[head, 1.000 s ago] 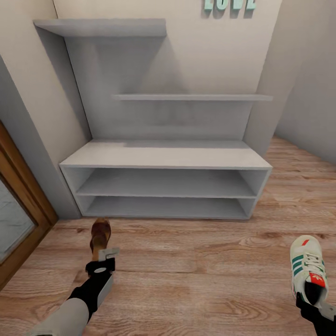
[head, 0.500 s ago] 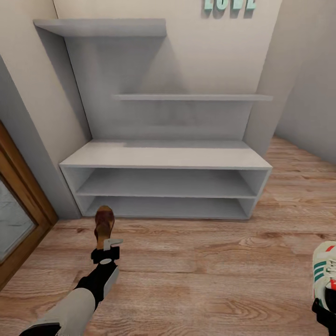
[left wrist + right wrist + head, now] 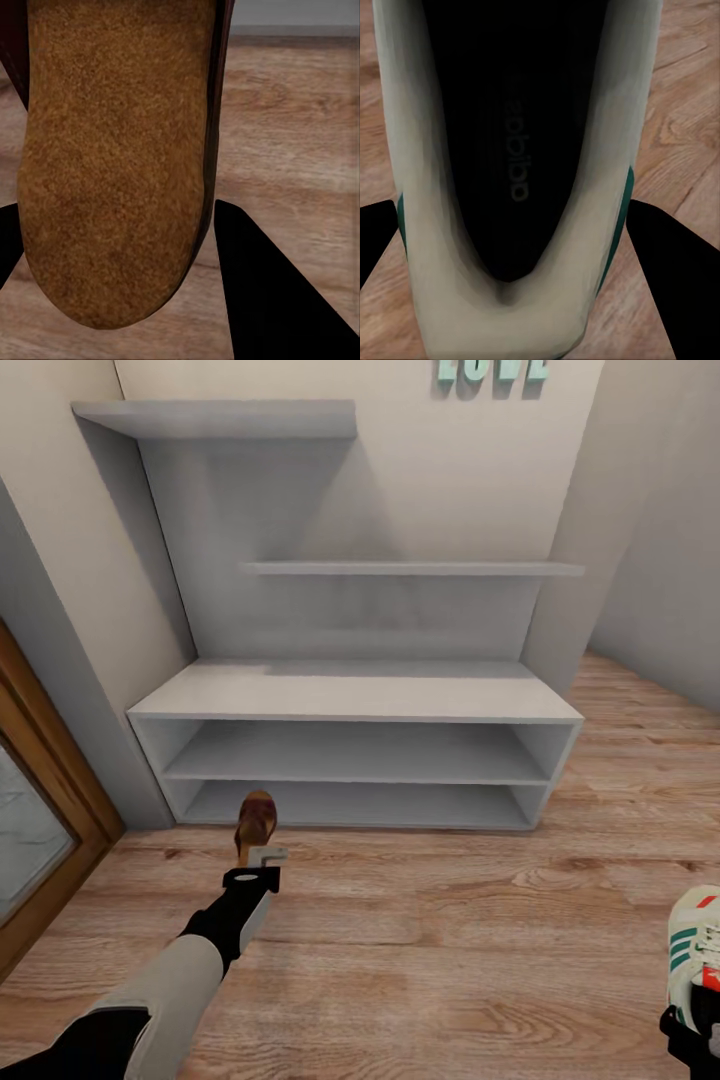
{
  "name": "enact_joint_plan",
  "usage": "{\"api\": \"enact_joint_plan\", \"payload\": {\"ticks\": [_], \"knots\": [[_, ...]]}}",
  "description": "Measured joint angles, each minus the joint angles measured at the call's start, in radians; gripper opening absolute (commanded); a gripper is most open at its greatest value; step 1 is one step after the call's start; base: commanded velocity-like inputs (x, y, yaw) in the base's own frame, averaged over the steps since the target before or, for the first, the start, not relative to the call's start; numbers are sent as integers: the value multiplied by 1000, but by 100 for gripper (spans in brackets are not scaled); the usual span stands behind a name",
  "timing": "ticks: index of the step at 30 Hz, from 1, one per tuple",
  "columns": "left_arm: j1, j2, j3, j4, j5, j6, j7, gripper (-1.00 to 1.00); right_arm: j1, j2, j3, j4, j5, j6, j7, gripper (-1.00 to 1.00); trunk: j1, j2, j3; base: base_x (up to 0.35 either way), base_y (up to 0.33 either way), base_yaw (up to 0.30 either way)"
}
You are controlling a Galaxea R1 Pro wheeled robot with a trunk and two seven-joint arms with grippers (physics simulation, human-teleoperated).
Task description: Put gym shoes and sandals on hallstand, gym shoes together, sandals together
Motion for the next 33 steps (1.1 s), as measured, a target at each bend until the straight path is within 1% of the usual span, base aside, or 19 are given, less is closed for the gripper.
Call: {"api": "enact_joint_plan", "payload": {"ticks": [3, 7, 9, 12, 13, 15, 22, 30, 32, 33], "knots": [[-3, 0, -1, -1, 0, 2, -4, -100, 0, 1, 1, -2, 0, 0, 0, -100, 0, 0, 0, 0, 0, 0], [-30, -2, -1, -3, 0, 6, -14, -100, 0, 1, 0, -2, -1, 0, 1, -100, 2, -1, -19, 0, 0, 0], [-55, -3, 0, -1, 0, 26, -16, -100, 0, 1, -1, -2, -2, 0, 0, -100, 3, -1, -30, 0, 0, 0], [-96, -4, 0, -3, 0, 85, -19, -100, 0, 1, -1, -2, -2, 0, 0, -100, 4, -2, -46, 0, 0, 0], [-101, -4, 1, -3, 1, 90, -19, -100, 0, 1, -1, -1, -2, 0, 0, -100, 5, -2, -52, 0, 0, 0], [-114, -5, 0, -4, 0, 101, -20, -100, 0, 0, -1, -2, -1, 0, 0, -100, 5, -2, -55, 0, 0, 0], [-120, -11, -1, -4, 0, 103, -24, -100, 0, 0, -1, -2, -1, 1, -1, -100, 4, -2, -61, 25, -3, 0], [-120, -11, -1, -4, -1, 103, -24, -100, 0, 1, 2, 0, 10, 1, 3, -100, 4, -2, -61, 255, -116, 0], [-114, -6, 0, -9, 2, 101, -22, -100, 0, 5, 7, 3, 11, 2, 2, -100, 5, -2, -61, 0, 0, 0], [-115, -8, -3, -15, 0, 97, -21, -100, 0, 7, 2, 3, 10, 1, 1, -100, 4, -2, -61, 0, 0, 0]]}}
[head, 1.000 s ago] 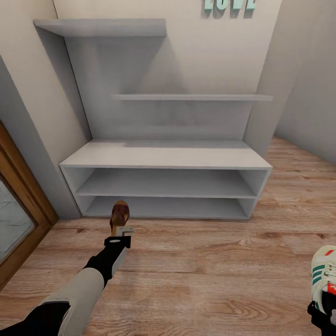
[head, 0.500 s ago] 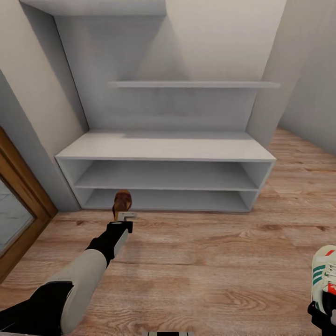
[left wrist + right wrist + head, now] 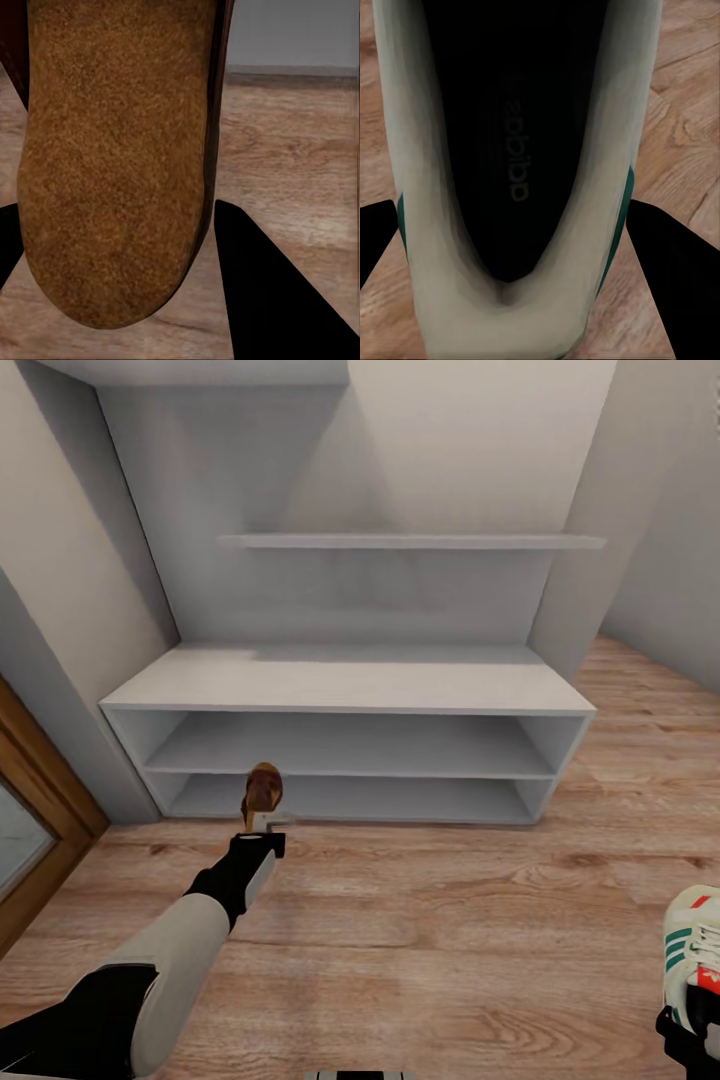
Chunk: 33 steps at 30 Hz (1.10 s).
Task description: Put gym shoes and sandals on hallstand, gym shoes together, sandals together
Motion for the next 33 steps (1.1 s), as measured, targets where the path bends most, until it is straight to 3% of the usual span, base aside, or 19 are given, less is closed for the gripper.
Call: {"api": "enact_joint_plan", "payload": {"ticks": [4, 11, 30, 31, 32, 33], "knots": [[-4, -1, 0, -23, 0, -2, 0, -100, 0, 1, 1, 0, 1, 0, 0, -100, 0, 0, 0, 0, 0, 0], [-29, -1, 0, -62, 3, 24, -12, -100, 0, 27, 0, 0, -2, 0, 1, -100, 0, 0, 0, 0, 0, 0], [-94, -3, 1, -172, 8, 115, -71, -100, 0, 30, 0, 0, -1, 0, 1, -100, 0, 0, 0, 0, 0, 0], [-95, -4, -1, -181, 10, 287, -103, -100, 0, 30, 0, 0, -1, 0, 1, -100, 0, 0, 0, 0, 0, 0], [-94, -4, 1, -171, 14, 334, -104, -100, 0, 30, 0, 0, -1, 1, 1, -100, 0, 0, 0, 0, 0, 0], [-95, -4, 1, -178, 7, 337, -104, -100, 0, 30, 0, 0, -1, 0, 1, -100, 0, 0, 0, 0, 0, 0]]}}
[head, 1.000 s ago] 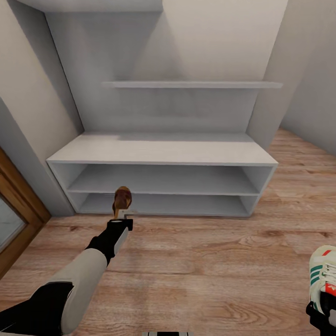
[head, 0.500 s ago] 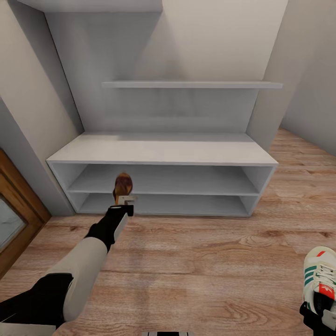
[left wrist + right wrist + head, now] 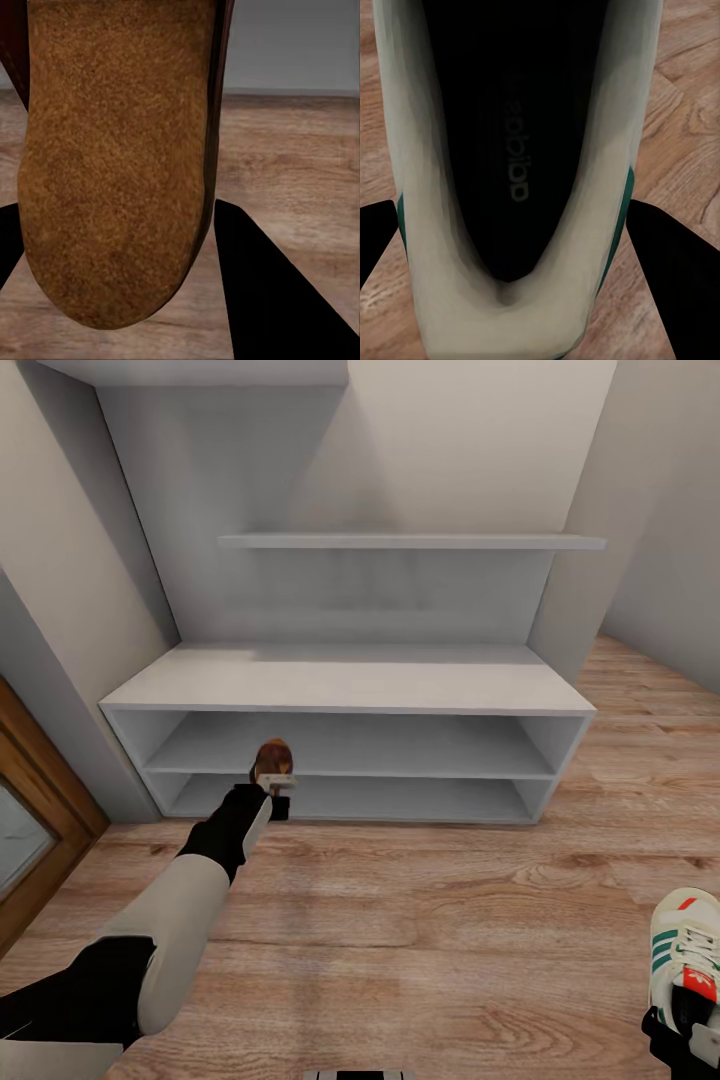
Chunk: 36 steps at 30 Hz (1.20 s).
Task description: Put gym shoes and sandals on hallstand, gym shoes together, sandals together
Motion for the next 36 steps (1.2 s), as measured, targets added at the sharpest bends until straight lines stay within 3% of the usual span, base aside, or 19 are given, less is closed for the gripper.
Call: {"api": "enact_joint_plan", "payload": {"ticks": [13, 36], "knots": [[13, 1, 5, 14, 3, -1, 0, -100, 0, 1, 0, 0, 0, 0, 0, -100, 0, 0, 0, 18, 0, 0], [12, 1, 4, 10, 3, -3, 1, -100, 0, 3, 2, 0, 1, 1, 0, -100, 0, 0, 0, 272, -134, 0]]}}
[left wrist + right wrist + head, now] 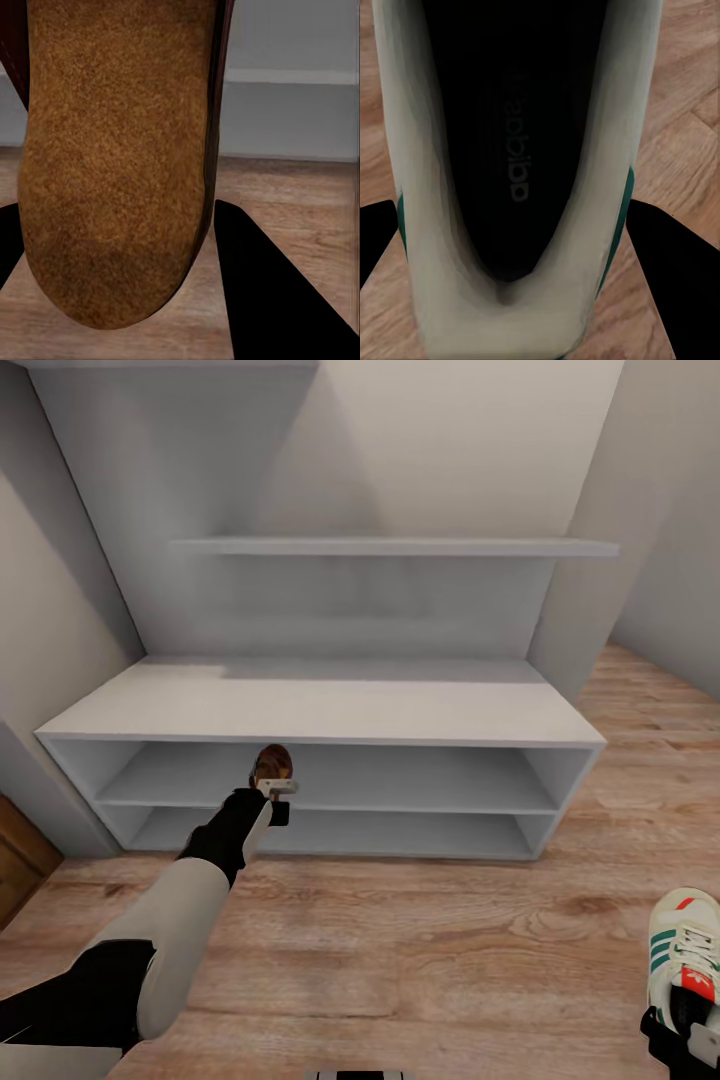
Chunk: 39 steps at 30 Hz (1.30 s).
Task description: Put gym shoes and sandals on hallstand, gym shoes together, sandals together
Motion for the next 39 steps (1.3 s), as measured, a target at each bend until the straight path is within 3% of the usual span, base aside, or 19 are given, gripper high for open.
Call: {"api": "enact_joint_plan", "payload": {"ticks": [9, 39], "knots": [[0, 1, 0, 0, 1, 0, 0, -100, 0, 0, 0, 0, 0, 0, 0, -100, 0, 0, 0, 289, -145, 0], [1, 2, 0, -7, 0, 0, -1, -100, 0, 1, 0, 0, 0, 0, 0, -100, 0, 0, 0, 100, -13, 0]]}}
